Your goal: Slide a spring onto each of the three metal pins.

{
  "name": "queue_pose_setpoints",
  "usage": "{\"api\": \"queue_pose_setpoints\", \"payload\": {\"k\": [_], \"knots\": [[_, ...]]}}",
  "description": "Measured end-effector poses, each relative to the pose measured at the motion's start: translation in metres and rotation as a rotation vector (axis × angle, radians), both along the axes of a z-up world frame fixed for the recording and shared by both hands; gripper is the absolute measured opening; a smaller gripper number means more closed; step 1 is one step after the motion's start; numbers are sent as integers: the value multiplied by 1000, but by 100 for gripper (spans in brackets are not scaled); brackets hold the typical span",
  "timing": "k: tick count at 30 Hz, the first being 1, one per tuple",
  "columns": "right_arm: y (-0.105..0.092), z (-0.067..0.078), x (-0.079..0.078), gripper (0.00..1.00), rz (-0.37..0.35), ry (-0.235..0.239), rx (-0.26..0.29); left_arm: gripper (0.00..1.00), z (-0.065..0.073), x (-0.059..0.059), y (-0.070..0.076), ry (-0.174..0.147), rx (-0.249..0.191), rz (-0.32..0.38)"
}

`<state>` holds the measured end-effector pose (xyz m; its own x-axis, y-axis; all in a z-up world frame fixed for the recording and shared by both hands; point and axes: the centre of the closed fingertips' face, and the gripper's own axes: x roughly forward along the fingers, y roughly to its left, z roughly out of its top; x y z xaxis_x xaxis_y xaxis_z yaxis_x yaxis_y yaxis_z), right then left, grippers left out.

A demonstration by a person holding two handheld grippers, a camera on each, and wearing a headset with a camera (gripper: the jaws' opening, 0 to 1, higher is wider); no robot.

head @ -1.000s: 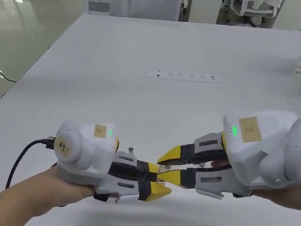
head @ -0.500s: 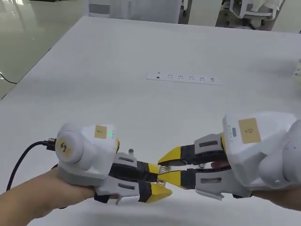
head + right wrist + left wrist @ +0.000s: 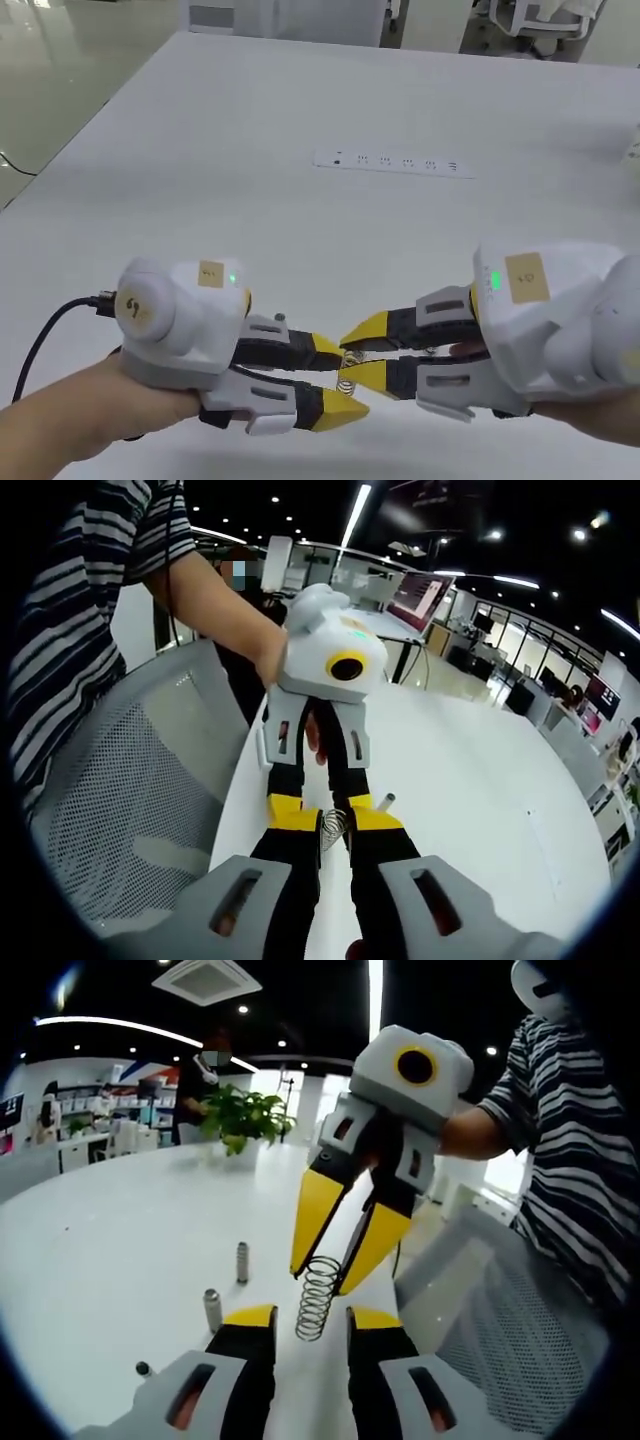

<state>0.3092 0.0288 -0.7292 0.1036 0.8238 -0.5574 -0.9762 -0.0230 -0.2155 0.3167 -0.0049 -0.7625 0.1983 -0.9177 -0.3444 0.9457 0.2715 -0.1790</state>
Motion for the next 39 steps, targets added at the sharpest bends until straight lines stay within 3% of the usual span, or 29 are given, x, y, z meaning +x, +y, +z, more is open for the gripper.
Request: {"api": "queue_pose_setpoints", "payload": {"k": [8,14,23,39], "knots": [[-2,-6,5,7,-21,26,18,24,1,4,14,-7,7,37],[-5,-15,7,7,-43,30,11,28,0,6,33,11,2,97],[-5,-22,7,7,-44,26,-6,39,6,9,53,19,-17,181],[-12,-24,10,7,-58,18,-14,62,2,11,85,16,-1,289]]}}
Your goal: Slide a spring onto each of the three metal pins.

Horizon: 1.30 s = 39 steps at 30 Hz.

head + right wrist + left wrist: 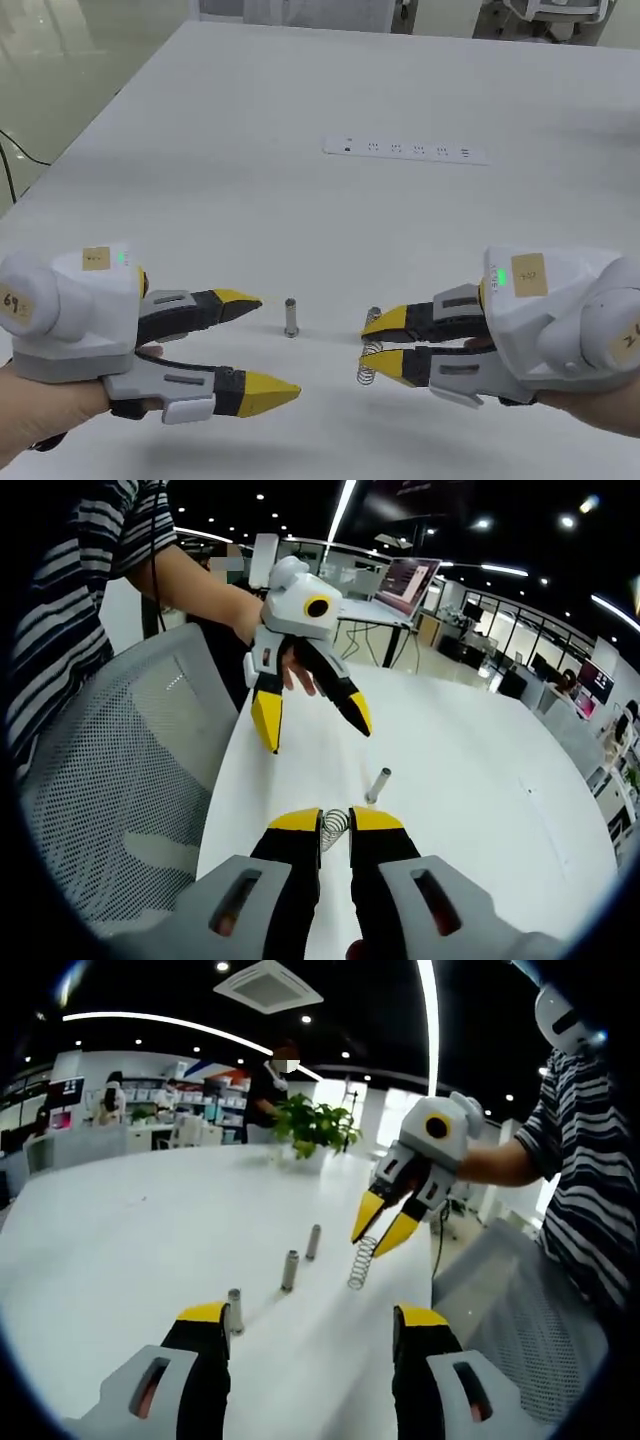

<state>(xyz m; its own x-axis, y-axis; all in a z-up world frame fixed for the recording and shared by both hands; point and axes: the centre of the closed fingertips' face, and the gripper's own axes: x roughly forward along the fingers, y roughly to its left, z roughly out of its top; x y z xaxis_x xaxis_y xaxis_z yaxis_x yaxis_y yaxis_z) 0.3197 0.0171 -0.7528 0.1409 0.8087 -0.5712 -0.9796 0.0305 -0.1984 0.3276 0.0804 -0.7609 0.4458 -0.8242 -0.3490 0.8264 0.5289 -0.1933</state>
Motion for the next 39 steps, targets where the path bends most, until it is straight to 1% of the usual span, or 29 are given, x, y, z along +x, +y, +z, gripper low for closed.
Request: {"api": "queue_pose_setpoints", "payload": {"k": [3,6,8,12,14,16,18,24,27,29,34,39], "knots": [[0,0,0,7,1,-3,-4,65,-1,-3,4,-1,9,-4],[0,-1,1,7,3,-6,-7,70,-2,-1,9,-7,10,16],[0,-2,1,7,7,-10,-14,75,-1,1,14,-8,0,38],[0,-2,0,7,12,-15,-19,80,0,3,23,-24,-18,74],[0,-3,1,7,12,-21,-26,83,0,4,28,-22,-27,87],[-2,-5,2,7,18,-35,-45,85,-2,4,32,-19,-25,100],[-1,-4,1,7,18,-29,-41,88,-2,4,35,-18,-33,114],[0,-5,1,7,22,-33,-49,98,-3,5,38,-25,-38,131],[2,-5,1,7,29,-35,-56,98,-2,7,42,-42,-39,146],[5,-6,1,7,35,-40,-60,98,-2,8,44,-47,-36,152],[14,-7,3,7,49,-47,-64,98,-1,8,49,-48,-37,164],[27,-9,0,7,72,-51,-61,98,-2,9,56,-41,-38,187]]}}
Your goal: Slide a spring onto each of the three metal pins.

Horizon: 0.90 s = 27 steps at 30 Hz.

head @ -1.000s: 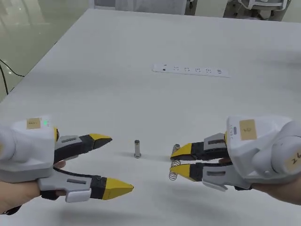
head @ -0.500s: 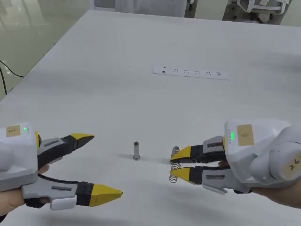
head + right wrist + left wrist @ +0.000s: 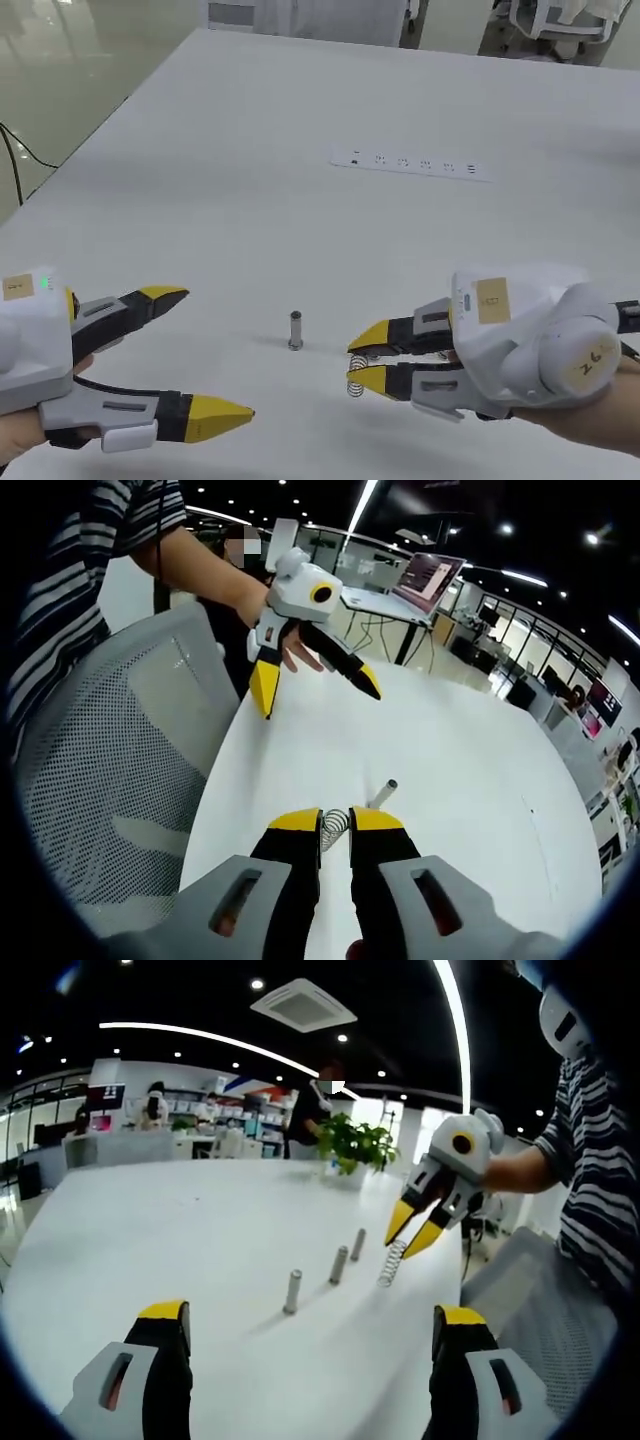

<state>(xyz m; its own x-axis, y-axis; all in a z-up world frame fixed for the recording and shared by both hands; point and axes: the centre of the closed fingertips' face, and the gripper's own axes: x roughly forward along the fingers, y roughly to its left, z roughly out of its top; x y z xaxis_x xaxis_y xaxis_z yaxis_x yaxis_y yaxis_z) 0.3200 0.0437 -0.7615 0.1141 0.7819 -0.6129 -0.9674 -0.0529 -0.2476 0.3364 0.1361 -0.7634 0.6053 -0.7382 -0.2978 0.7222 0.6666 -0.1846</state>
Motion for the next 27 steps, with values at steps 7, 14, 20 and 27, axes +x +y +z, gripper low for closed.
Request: {"api": "queue_pose_setpoints", "payload": {"k": [7,14,20,27], "knots": [[14,-3,3,7,23,-12,-3,98,0,-2,3,1,0,12],[24,3,11,7,25,-25,9,98,-3,-4,3,5,14,12],[30,8,23,7,11,-39,23,98,-2,-4,3,0,11,13],[37,22,44,7,-42,-26,79,98,-4,-7,1,4,13,7]]}}
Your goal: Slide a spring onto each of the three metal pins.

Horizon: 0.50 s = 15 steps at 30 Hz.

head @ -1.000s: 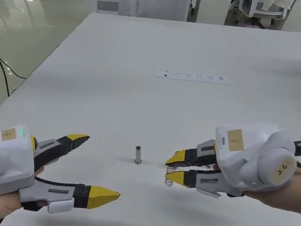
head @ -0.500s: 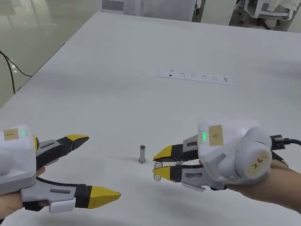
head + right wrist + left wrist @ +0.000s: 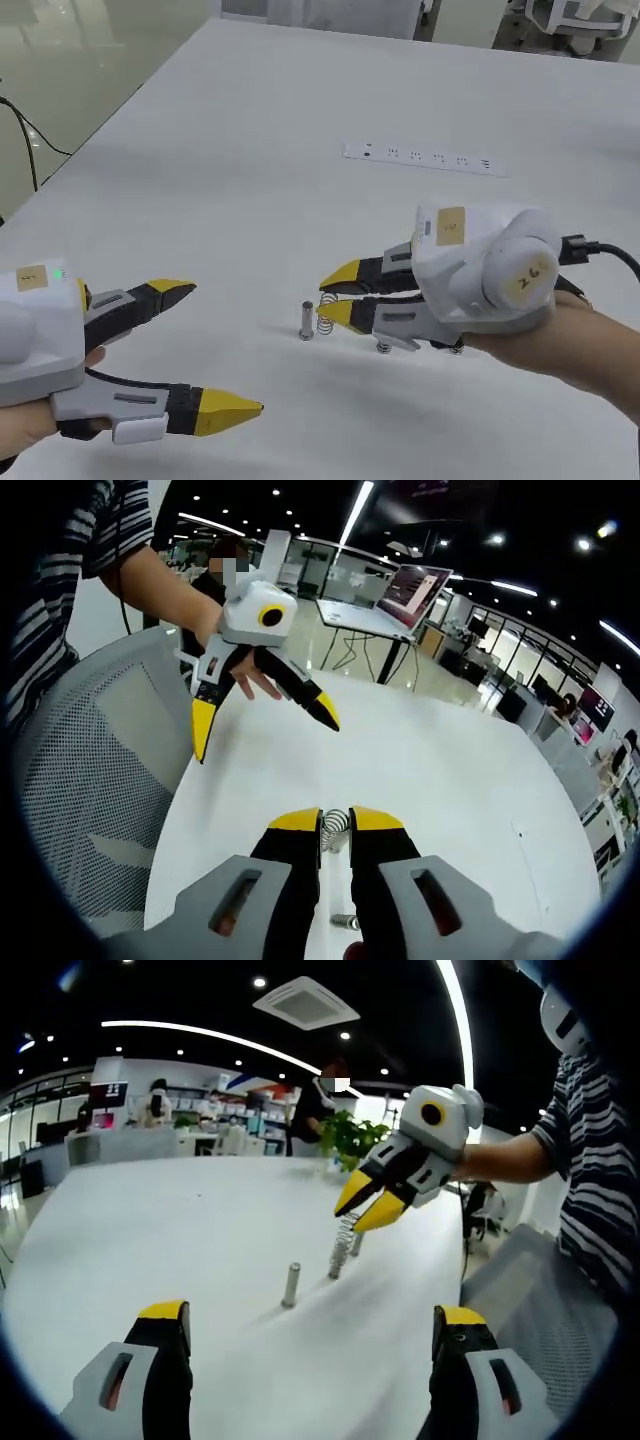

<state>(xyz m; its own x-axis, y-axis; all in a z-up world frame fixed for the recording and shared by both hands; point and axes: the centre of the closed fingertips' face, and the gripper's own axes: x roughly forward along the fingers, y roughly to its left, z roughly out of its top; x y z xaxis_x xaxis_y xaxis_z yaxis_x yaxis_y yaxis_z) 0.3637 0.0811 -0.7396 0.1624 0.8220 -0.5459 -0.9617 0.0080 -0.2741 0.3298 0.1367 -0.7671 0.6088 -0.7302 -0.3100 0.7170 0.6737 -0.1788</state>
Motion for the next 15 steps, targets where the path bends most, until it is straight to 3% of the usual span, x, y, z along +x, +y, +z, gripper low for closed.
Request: {"api": "queue_pose_setpoints", "payload": {"k": [7,15], "knots": [[7,6,19,7,-56,31,42,98,2,-1,-1,-3,-5,-1],[13,1,27,7,-82,58,47,98,2,-1,1,0,-9,8]]}}
